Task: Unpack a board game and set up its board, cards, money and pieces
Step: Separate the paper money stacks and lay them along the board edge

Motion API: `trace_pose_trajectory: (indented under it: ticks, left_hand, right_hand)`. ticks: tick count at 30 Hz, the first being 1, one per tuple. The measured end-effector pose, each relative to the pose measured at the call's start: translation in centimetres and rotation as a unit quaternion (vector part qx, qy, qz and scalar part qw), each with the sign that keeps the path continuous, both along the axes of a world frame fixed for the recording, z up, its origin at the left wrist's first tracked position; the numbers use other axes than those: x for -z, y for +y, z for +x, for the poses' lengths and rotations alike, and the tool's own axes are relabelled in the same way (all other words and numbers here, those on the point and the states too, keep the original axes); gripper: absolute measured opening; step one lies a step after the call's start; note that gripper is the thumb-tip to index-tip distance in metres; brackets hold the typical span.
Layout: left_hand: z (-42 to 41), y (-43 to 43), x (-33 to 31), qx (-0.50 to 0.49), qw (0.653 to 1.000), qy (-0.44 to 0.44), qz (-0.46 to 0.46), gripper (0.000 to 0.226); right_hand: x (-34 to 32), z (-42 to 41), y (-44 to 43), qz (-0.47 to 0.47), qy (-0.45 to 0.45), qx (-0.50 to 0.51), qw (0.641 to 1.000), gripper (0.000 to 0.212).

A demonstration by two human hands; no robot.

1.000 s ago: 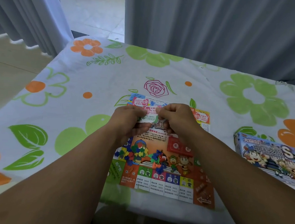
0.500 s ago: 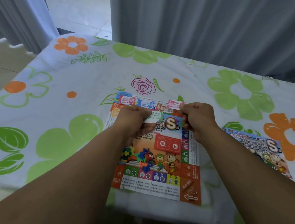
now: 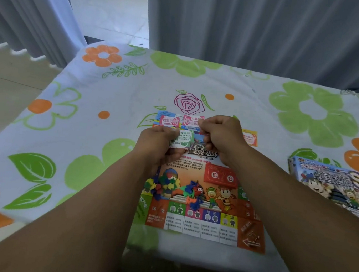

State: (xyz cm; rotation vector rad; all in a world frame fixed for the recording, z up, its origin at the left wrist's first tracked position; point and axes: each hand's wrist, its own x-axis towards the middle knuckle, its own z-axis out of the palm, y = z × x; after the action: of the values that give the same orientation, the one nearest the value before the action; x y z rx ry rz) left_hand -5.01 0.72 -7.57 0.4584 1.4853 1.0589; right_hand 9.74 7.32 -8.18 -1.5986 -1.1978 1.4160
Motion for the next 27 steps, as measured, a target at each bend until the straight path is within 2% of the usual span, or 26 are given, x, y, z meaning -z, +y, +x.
trace_pose_trajectory:
  ticks: [8, 20, 27]
  left_hand:
    - [-2.6, -0.7, -0.2, -0.016, 1.0, 0.017, -0.017, 0.016]
    - [-4.4, -1.2, 0.0, -0.024, 0.999, 0.017, -0.029, 0.02]
    - [-3.8, -1.0, -0.2, -0.025, 0.999, 0.017, -0.041, 0.019]
  right_hand:
    - [0.2, -3.9, 0.3, -0.03, 0.001, -0.025, 0.999, 0.011]
    - [0.6, -5.7, 0.7, -0.019, -0.072, -0.006, 0.997, 0.01]
    - [-0.2, -4.6, 0.4, 0.004, -0.047, -0.022, 0.999, 0.005]
